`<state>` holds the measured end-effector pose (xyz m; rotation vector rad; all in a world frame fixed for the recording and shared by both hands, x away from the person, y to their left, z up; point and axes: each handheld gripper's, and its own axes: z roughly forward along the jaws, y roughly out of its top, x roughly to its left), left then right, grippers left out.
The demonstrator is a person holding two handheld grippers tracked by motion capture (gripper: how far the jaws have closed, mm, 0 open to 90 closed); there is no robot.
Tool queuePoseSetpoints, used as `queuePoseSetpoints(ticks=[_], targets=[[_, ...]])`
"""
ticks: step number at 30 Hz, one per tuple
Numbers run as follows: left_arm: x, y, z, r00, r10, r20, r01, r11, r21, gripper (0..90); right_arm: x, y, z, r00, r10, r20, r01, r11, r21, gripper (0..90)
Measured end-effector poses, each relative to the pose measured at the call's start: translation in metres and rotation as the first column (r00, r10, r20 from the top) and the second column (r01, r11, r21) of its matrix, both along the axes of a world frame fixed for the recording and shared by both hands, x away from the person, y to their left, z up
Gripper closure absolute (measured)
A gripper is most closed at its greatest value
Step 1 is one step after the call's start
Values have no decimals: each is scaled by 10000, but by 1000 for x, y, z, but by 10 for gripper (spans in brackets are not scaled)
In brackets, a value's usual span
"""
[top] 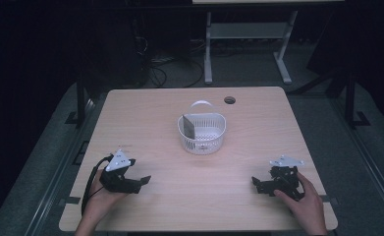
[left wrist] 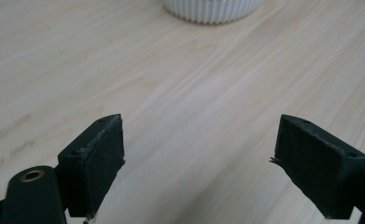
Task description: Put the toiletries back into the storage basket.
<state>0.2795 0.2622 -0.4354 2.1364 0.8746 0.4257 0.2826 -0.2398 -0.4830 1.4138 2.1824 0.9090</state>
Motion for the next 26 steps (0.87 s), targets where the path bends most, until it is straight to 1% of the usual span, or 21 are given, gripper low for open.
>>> queuePoseSetpoints(ticks=[2,4,7,10,12,15,18,21,25,26], targets=[[-3,4,-6,9999,107,-3,-107,9999,53,144,0,0,0,10000,-5,-16,5,10000,11,0],[-6,7,-12,9998,214,-62,-213,9996,198,144,0,0,0,10000,8,-2,-8,10000,6,0],[-9,11,-18,9991,329,-251,-324,9993,202,139,0,0,0,10000,9,-13,-9,10000,-6,0],[-12,14,-24,9985,507,-188,-500,9981,357,131,0,0,0,10000,13,-8,-13,10000,-5,0],[-13,16,-27,9974,716,-102,-711,9966,424,129,0,0,0,10000,12,-8,-12,10000,-2,0],[-15,19,-32,9961,876,-82,-871,9950,496,128,0,0,0,10000,13,-8,-13,10000,-3,0],[-14,20,-36,9955,930,-176,-914,9929,755,127,0,0,0,10000,14,-9,-14,10000,-5,0],[-14,21,-39,9955,917,-220,-906,9948,473,127,0,0,0,10000,11,-11,-11,10000,-4,0],[-12,22,-40,9944,953,-467,-938,9950,338,126,0,0,0,10000,12,-12,-12,10000,-5,0],[-12,22,-40,9942,976,-457,-961,9948,339,126,0,0,0,10000,14,-11,-14,10000,-6,0]])
